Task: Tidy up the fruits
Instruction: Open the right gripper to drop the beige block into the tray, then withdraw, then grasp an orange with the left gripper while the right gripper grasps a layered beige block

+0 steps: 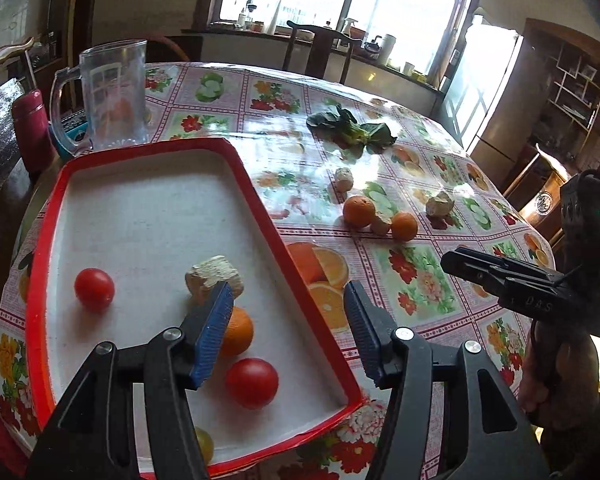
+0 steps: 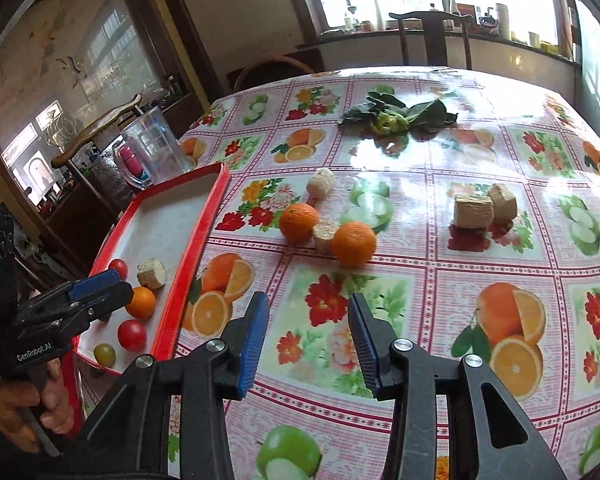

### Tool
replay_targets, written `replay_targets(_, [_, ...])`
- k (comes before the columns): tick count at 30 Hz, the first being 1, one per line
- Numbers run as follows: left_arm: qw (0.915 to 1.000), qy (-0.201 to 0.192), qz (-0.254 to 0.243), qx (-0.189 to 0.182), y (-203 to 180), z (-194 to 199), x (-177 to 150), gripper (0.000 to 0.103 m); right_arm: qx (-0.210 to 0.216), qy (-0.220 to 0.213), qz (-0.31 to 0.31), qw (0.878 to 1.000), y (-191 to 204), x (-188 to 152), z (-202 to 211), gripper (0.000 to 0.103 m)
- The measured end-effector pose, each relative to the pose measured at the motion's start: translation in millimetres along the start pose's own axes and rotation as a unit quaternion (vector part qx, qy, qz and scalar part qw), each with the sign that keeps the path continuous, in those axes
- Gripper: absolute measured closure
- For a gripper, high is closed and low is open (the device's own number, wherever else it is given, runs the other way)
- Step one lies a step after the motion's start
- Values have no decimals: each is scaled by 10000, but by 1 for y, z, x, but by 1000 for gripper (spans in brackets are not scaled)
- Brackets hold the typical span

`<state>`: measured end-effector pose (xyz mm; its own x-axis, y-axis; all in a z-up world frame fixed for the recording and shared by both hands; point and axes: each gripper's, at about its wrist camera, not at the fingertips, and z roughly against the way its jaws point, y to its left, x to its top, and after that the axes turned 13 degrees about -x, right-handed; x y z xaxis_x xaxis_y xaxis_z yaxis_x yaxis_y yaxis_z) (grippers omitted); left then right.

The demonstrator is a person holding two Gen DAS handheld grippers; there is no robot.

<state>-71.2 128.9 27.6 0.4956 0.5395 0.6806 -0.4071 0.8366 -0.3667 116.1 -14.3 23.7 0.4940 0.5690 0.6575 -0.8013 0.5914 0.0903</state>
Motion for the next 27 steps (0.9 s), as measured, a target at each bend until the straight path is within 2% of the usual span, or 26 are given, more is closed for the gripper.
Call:
replay_targets(10, [9989,269,-375,-121,-31,-32,14,47,-306,-34,-191,9993,-42,6,-5,60])
replay_targets(16, [9979,435,-442,-195,-38,-58,34,47,-202,83,-63,9997,-41,14,-22,59])
replay_targets(20, [9976,551,-327,-258,-34,-75,48,47,-474,-30,-117,9988,-48,20,-28,61])
replay_targets(27, [9953,827,-397,-305,-42,-109,62,47,-790,188,-370,9960,-83,41,-57,59])
